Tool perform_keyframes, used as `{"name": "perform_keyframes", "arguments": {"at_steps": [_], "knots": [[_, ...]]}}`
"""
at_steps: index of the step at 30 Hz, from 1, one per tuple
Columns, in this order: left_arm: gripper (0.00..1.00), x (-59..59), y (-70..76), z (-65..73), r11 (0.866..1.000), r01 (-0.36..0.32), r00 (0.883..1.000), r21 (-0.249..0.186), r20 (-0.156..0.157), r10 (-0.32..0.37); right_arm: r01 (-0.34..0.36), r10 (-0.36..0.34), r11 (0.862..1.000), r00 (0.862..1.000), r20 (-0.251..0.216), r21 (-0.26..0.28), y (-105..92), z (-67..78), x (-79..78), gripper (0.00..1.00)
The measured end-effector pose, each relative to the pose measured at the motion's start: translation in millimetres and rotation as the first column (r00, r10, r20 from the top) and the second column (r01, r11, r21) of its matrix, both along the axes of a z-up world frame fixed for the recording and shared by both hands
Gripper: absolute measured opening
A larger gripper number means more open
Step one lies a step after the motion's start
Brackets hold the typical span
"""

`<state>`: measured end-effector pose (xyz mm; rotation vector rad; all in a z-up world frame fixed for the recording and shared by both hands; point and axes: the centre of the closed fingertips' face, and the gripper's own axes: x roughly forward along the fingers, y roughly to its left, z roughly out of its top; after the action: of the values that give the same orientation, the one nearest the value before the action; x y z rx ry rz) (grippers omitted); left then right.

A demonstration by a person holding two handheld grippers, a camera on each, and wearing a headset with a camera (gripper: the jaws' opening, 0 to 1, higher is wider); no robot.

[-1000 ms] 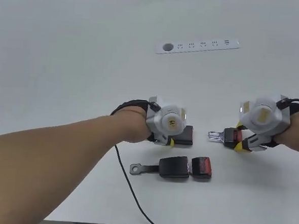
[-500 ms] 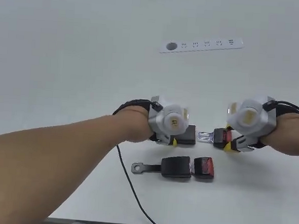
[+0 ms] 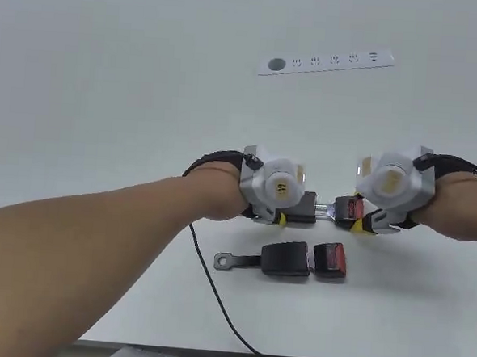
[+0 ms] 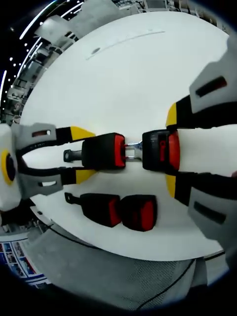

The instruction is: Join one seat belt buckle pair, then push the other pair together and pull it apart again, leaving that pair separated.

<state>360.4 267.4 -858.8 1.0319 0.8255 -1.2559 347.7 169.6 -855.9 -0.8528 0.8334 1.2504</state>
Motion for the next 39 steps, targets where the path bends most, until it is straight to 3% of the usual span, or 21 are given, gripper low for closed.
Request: {"name": "perform_keyframes", "arguments": {"at_steps": [17,30,39], "knots": [[0.29,-0.2,-0.3,-0.1,1.000,-0.005,1.000,0.005,0.010,0.005,0.002,-0.002,1.000,1.000,0.006,-0.004,5.0,-1.3,1.6,0.32],[0.29,0.7,-0.3,-0.3,1.000,-0.028,1.000,-0.012,0.000,0.028,-0.009,0.009,1.000,1.000,0.009,-0.025,7.3,-4.5,8.1,0.31],[0.29,1.0,-0.6,-0.7,0.999,-0.030,1.000,-0.021,-0.001,0.030,-0.009,0.009,1.000,1.000,-0.007,0.001,13.4,-3.9,9.1,0.31]]}}
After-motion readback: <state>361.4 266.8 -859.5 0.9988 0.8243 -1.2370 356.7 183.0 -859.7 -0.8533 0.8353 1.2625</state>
